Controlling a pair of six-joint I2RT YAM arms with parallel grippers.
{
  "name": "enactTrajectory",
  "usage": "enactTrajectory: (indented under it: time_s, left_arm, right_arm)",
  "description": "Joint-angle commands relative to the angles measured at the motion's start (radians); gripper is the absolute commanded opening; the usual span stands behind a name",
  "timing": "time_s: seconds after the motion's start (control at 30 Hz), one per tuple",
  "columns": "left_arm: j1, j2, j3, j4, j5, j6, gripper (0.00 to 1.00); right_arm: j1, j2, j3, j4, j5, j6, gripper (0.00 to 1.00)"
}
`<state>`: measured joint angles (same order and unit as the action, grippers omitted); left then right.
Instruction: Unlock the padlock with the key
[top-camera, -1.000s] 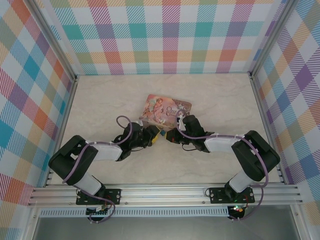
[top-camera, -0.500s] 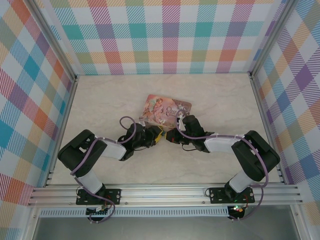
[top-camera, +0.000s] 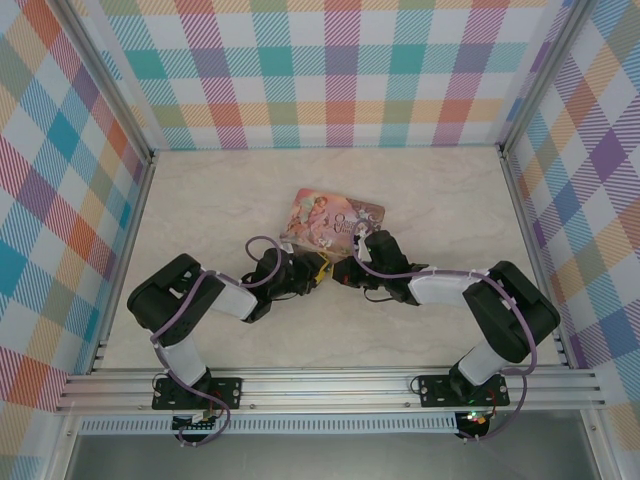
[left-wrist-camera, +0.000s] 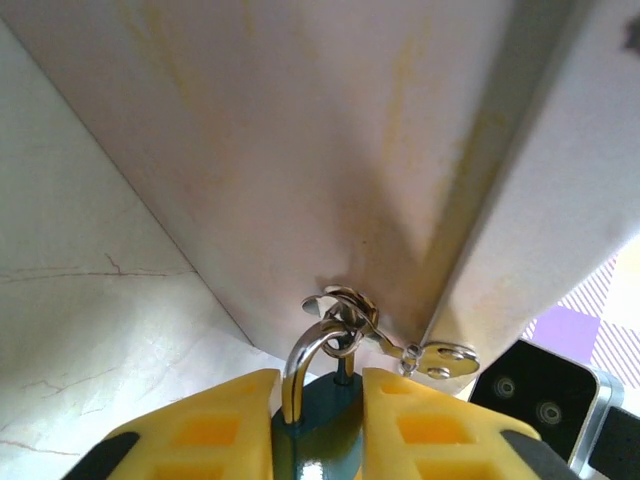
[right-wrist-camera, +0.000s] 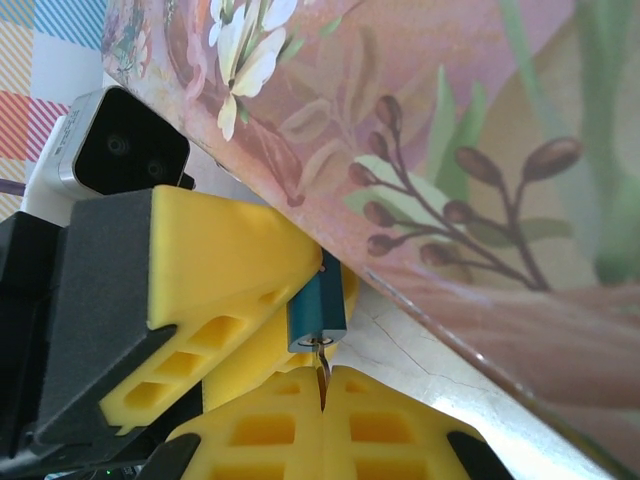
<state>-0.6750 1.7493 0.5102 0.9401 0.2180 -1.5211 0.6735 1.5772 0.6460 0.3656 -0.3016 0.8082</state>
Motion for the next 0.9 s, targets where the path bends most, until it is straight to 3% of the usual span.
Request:
enactTrajectory:
  time_s: [0.0,0.2,0.37,0.47,0.67,0.87]
  left_arm:
    - [-0.021,0.015,0.009,0.047,-0.019,-0.027,0.17]
    - [-0.023,0.001,0.005,0.018,-0.031,-0.023,0.03]
    - [-0.023,-0.028,0.01,-0.026,-0.04,-0.006,0.0]
    - [-0.023,-0.042,0.017,-0.056,-0.043,0.004,0.0]
    - [-0.023,-0.044,0.03,-0.064,-0.042,0.004,0.0]
    - [-0.023,-0.05,0.043,-0.088,-0.032,-0.003,0.0]
  right_arm:
    - [0.009,-0.006,0.041,0.055,-0.031,0.003,0.0]
    - [0.008,-0.017,0.035,0.047,-0.019,0.003,0.01]
    - [0.002,-0.043,0.031,-0.004,0.004,-0.036,0.06]
    - [-0.01,-0.064,0.028,-0.054,0.017,-0.06,0.2]
    - [-0.068,-0.148,-0.018,-0.097,-0.001,-0.142,0.37]
    - [-0.078,-0.305,-0.011,-0.245,0.086,-0.44,0.51]
